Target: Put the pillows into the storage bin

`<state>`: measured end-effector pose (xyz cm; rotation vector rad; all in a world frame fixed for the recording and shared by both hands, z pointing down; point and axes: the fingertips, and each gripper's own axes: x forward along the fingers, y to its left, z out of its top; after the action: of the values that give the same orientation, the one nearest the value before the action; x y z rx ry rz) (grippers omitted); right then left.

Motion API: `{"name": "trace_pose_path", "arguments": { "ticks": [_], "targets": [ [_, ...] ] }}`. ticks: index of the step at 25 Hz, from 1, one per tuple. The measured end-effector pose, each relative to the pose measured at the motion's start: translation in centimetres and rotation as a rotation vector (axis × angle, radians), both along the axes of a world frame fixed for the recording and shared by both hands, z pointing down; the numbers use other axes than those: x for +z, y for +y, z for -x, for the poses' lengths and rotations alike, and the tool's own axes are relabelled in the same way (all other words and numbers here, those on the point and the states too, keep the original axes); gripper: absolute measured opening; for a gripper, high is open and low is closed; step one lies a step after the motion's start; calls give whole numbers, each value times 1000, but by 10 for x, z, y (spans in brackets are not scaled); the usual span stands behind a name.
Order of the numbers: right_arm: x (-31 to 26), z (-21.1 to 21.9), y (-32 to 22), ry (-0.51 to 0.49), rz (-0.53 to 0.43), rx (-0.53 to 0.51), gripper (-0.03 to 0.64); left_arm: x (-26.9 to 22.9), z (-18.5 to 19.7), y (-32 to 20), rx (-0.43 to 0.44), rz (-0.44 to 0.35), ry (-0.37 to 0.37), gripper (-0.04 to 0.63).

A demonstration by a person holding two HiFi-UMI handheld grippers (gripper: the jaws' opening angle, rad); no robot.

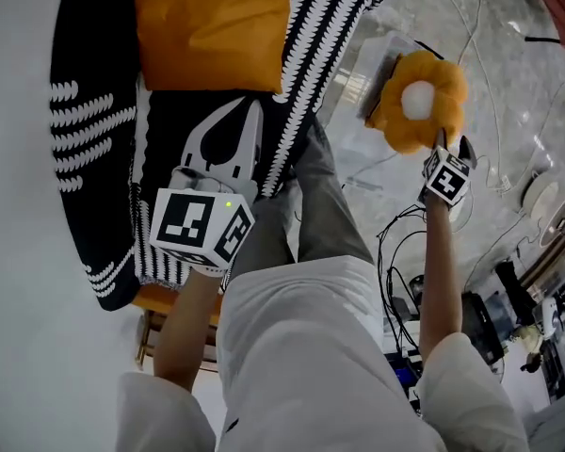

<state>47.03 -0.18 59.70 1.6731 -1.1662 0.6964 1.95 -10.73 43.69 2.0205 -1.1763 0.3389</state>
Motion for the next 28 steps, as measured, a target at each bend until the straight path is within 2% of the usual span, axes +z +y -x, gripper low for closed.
{"name": "trace_pose_path", "arguments": {
  "ticks": [6, 10, 23, 28],
  "targets": [
    [8, 23, -18, -46, -4, -19, 258, -5, -4, -7, 5, 1, -5, 9],
    [7, 55, -49, -87, -46, -116, 258, -3, 0, -10, -18, 1, -9, 9],
    [-6, 227, -150, -367, -182, -479, 256, -11, 48, -22, -143, -10, -24, 9],
    [-7, 283, -201, -470, -222, -560, 263, -8, 60, -36, -196, -7, -28, 9]
  ]
}}
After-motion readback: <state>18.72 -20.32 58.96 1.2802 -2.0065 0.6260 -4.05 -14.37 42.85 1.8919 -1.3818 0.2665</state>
